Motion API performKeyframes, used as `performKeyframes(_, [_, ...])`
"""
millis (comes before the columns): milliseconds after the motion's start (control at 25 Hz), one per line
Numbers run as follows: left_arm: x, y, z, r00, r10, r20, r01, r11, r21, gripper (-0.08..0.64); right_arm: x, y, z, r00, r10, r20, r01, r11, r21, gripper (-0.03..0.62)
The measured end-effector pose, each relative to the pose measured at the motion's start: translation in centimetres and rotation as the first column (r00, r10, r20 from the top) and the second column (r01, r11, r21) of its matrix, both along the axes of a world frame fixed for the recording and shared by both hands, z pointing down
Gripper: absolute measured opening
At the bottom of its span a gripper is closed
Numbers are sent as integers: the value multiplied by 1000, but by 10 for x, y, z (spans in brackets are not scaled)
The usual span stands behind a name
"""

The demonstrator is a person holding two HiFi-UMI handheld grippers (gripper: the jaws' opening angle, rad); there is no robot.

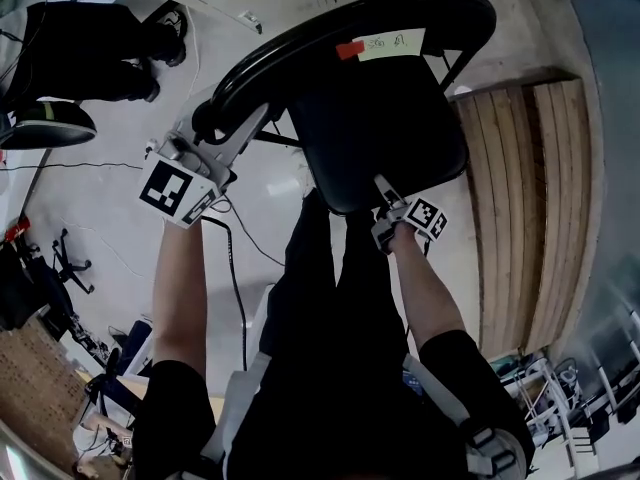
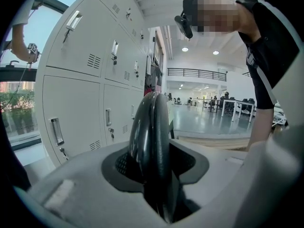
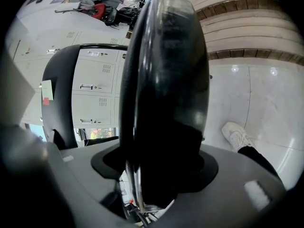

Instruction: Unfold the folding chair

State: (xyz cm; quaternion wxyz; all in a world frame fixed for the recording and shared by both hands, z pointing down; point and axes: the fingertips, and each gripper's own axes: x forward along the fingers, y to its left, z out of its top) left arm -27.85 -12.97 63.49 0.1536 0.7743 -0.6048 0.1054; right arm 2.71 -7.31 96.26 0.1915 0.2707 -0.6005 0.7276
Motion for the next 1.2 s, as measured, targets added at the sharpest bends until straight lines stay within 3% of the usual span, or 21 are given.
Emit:
performKeyframes(360, [-5,-3,-1,1000,-19,-15,19,1000,-1,149,-5,-2,0,1000,-13,2,13,999,-31,311])
performKeyframes(480, [-6,-1,1,1000,-25,-15,25,1000,-6,149,2,12,-1,990,-137,-42,134,988,-74,331])
performKeyframes(560, [-6,-1,4,999,-30,-21,29,1000,-10,149,14,23,-7,961,-262,-90,254,963,-95,330])
performKeyframes(600, [-4,0,6,999,-30,-25,30,999,-14,150,22,27,-12,938,-325,-118,315,944,-96,328])
performKeyframes(680, [1,3,10,999,-29,-31,28,999,-21,150,41,33,-27,883,-434,-178,429,901,-72,265])
performKeyframes(800, [9,8,15,999,-23,-33,22,999,-26,152,51,32,-65,808,-546,-222,557,830,-15,233])
performKeyframes(920, [13,6,17,999,-23,-34,22,999,-37,152,34,12,-99,723,-634,-276,674,735,76,213])
performKeyframes(1080, [20,5,16,999,-17,-34,15,999,-47,152,-3,-15,-111,590,-693,-414,797,580,165,123])
performKeyframes(1200, [17,0,14,999,-15,-37,14,999,-43,152,-27,-25,-91,517,-698,-496,844,512,158,75])
